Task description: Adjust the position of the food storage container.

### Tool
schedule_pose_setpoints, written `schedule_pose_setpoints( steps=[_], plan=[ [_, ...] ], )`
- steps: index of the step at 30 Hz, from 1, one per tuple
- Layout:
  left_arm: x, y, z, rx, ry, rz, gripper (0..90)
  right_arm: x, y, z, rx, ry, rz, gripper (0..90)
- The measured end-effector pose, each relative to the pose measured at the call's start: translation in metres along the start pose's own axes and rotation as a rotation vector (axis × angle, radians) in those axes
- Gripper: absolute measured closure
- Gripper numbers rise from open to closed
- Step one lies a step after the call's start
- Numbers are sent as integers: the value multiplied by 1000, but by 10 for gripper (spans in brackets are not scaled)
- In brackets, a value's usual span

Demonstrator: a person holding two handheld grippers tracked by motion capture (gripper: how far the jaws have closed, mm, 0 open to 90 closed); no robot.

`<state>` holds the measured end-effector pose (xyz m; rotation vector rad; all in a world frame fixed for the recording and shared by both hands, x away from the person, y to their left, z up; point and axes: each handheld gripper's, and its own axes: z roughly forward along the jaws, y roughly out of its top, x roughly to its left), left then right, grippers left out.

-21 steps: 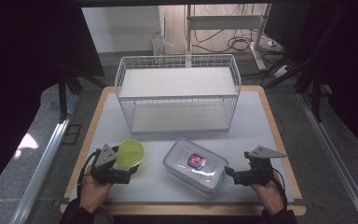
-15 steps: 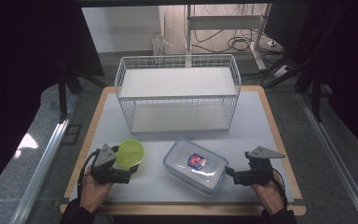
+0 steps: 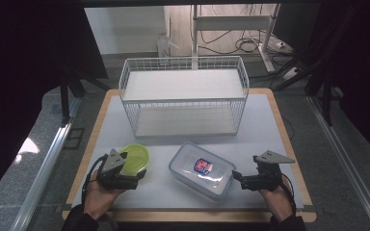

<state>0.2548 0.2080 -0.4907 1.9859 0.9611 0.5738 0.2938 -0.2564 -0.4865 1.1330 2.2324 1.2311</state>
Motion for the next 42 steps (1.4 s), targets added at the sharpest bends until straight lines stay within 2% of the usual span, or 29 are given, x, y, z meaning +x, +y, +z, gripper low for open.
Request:
schedule_pose_setpoints(
  steps=[2,5,9,12,15,18,24,33,37,42],
  plan=[
    [-3,2,-2,-12,-9,10,247,0,0,0,-6,-1,0,0],
    [-5,6,-3,-24,-38,5,467,1,1,0,-14,1,5,0],
    [-10,9,4,-7,-85,-10,771,1,1,0,-15,-1,5,0],
    [-15,11,11,21,-111,-4,898,2,0,0,-9,-3,4,0],
    [-18,10,18,61,-116,4,898,2,0,0,-9,-2,1,0],
    [-15,8,25,92,-110,-8,898,1,0,1,-8,-1,2,0],
    [-10,6,31,113,-95,-41,898,1,0,1,-4,0,2,0],
    [0,6,35,105,-88,-70,899,1,0,1,-3,3,1,0],
    [7,5,36,109,-71,-78,899,1,0,1,-1,2,-1,0],
    [19,4,33,97,-51,-116,899,1,0,2,2,3,1,0]
  ],
)
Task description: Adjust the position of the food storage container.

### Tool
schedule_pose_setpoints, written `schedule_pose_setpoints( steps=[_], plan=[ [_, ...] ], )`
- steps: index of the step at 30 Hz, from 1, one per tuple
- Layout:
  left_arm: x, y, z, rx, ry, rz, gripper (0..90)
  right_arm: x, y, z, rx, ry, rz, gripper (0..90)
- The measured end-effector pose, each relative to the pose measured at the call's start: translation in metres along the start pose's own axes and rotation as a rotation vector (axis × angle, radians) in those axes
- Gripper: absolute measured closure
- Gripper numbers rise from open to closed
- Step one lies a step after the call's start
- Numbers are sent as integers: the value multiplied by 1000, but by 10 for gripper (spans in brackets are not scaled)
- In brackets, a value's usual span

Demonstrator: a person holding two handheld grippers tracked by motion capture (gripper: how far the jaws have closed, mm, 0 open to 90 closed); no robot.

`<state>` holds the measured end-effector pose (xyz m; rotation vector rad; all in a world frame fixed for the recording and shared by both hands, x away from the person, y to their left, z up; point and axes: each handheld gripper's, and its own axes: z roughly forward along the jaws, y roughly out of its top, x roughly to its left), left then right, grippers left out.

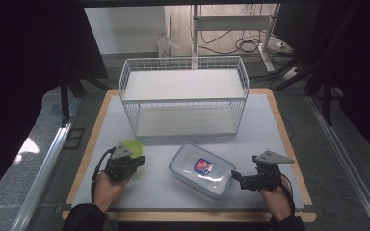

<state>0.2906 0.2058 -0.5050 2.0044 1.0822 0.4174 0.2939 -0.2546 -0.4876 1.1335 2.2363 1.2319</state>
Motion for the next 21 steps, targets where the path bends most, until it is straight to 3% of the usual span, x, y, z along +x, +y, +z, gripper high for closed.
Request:
schedule_pose_setpoints(
  steps=[13,17,21],
  plan=[
    [29,-3,0,18,38,-67,899,0,0,0,-1,0,-2,0],
    [27,-2,0,15,37,-62,898,1,0,0,-5,3,0,0],
    [20,1,-3,-18,12,-46,865,2,3,-1,-2,-10,-6,0]
  ],
)
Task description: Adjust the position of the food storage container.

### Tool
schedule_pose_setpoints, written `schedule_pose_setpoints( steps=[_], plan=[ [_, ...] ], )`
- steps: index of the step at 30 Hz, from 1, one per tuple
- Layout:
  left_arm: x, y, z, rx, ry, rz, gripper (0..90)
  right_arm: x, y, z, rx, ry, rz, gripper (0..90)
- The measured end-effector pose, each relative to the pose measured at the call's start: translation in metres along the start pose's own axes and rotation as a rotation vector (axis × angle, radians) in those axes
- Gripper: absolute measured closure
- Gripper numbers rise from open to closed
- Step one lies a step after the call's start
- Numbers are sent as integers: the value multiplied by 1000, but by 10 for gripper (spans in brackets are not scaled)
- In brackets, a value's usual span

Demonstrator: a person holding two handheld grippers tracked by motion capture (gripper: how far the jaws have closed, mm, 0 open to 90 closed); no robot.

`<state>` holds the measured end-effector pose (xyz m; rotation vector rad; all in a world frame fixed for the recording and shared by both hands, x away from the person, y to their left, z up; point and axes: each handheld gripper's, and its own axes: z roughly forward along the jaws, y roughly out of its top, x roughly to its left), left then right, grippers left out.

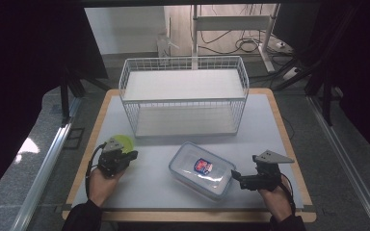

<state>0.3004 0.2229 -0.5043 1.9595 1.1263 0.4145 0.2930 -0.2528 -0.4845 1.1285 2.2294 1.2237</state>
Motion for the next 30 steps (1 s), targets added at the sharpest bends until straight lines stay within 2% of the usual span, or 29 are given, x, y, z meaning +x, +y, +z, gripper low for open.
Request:
schedule_pose_setpoints(
  steps=[3,6,9,10,11,12,16,19,22,24,26,30],
  plan=[
    [-10,2,1,-21,-11,23,769,1,1,0,10,-22,-8,0],
    [-18,4,3,-34,-12,51,669,2,2,0,41,-36,-4,0],
    [-25,4,8,-38,-26,71,600,2,1,-3,61,-9,7,0],
    [-27,5,10,-37,-29,78,577,2,0,-4,66,17,12,0],
    [-27,5,10,-37,-29,78,574,2,0,-4,66,17,12,0],
    [-30,6,14,-31,-44,92,567,1,0,-7,75,62,24,44],
    [-37,10,24,-15,-80,121,611,4,1,-17,95,89,47,419],
    [-39,14,33,-3,-112,128,699,7,0,-23,112,80,51,634],
    [-41,18,40,1,-143,131,793,10,-3,-27,140,102,59,852],
    [-43,22,47,1,-172,123,833,14,-5,-26,164,113,55,900],
    [-45,26,55,11,-186,122,850,19,-9,-23,214,123,49,900],
    [-51,30,69,20,-215,118,855,26,-14,-14,256,144,35,900]
  ],
)
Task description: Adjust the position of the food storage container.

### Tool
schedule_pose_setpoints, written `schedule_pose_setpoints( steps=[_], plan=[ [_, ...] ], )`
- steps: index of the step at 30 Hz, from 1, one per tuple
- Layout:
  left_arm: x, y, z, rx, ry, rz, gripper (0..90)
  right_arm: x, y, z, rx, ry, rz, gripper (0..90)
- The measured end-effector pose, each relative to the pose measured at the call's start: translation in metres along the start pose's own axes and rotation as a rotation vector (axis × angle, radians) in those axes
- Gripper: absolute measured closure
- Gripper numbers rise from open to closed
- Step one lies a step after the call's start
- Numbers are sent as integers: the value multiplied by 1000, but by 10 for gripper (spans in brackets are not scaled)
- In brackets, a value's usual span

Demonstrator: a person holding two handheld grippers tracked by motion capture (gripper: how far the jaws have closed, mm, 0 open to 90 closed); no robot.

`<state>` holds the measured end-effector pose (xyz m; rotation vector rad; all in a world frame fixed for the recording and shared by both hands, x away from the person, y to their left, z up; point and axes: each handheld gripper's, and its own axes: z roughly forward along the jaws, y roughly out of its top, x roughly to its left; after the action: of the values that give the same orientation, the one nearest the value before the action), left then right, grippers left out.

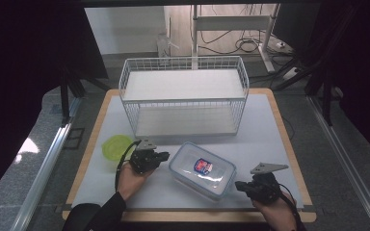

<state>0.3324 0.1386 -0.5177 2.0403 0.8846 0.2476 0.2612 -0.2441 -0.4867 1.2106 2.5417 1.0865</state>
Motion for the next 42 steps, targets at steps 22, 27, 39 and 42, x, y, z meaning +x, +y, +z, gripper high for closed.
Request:
schedule_pose_setpoints(
  steps=[22,27,39,42],
  plan=[
    [-9,-8,-4,80,25,-41,896,-17,28,28,-20,-69,25,900],
    [-9,-13,-11,85,36,-60,897,-23,40,37,-33,-69,18,900],
    [-10,-19,-24,101,78,-59,887,-32,60,59,-42,-50,-17,900],
    [-9,-19,-27,105,85,-33,819,-34,59,58,-43,-33,-16,881]
  ],
)
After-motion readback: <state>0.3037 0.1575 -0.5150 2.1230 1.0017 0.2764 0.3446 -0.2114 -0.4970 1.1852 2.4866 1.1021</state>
